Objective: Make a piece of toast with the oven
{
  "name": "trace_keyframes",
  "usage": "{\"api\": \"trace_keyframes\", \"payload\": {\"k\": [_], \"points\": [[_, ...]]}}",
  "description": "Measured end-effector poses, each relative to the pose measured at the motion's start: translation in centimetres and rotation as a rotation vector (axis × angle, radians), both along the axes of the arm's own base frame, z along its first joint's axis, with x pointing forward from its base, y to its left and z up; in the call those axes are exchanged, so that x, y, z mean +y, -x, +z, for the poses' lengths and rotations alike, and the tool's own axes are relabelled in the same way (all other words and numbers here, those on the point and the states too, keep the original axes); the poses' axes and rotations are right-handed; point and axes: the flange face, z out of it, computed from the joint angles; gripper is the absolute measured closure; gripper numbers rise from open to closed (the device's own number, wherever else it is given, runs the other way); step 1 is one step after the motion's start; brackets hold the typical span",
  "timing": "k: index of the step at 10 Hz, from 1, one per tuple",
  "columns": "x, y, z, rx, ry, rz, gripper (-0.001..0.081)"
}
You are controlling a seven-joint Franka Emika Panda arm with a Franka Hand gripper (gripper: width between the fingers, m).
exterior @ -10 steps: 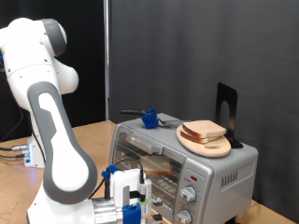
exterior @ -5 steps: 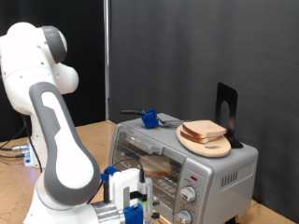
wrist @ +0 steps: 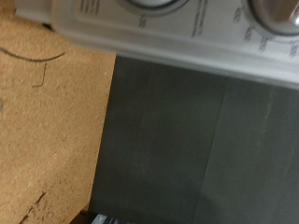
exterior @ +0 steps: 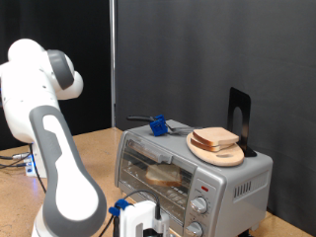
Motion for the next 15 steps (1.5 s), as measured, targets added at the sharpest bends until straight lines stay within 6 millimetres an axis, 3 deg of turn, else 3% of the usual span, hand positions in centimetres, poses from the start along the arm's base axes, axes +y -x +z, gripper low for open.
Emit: {"api": "trace_keyframes", "payload": {"k": [3,6,8,9,10,11,12,15], "points": [[1.2,-1.0,-0.8,-0.007,-0.010,0.015,0.0744],[1.8,-0.7,-1.1,0.016,-0.018,0.041,0.0744],[1.8,-0.5,-1.4,0.031,-0.018,0.046,0.0345],[1.9,-0.3,-1.6,0.038,-0.020,0.046,0.0345],[2.0,-0.3,-1.7,0.045,-0.023,0.047,0.0211],[2.3,-0.2,-1.8,0.053,-0.029,0.049,0.0211],[2.7,-0.1,-1.8,0.071,-0.038,0.053,0.0137],[4.5,0.2,-1.4,0.103,-0.065,0.073,0.0124]]}}
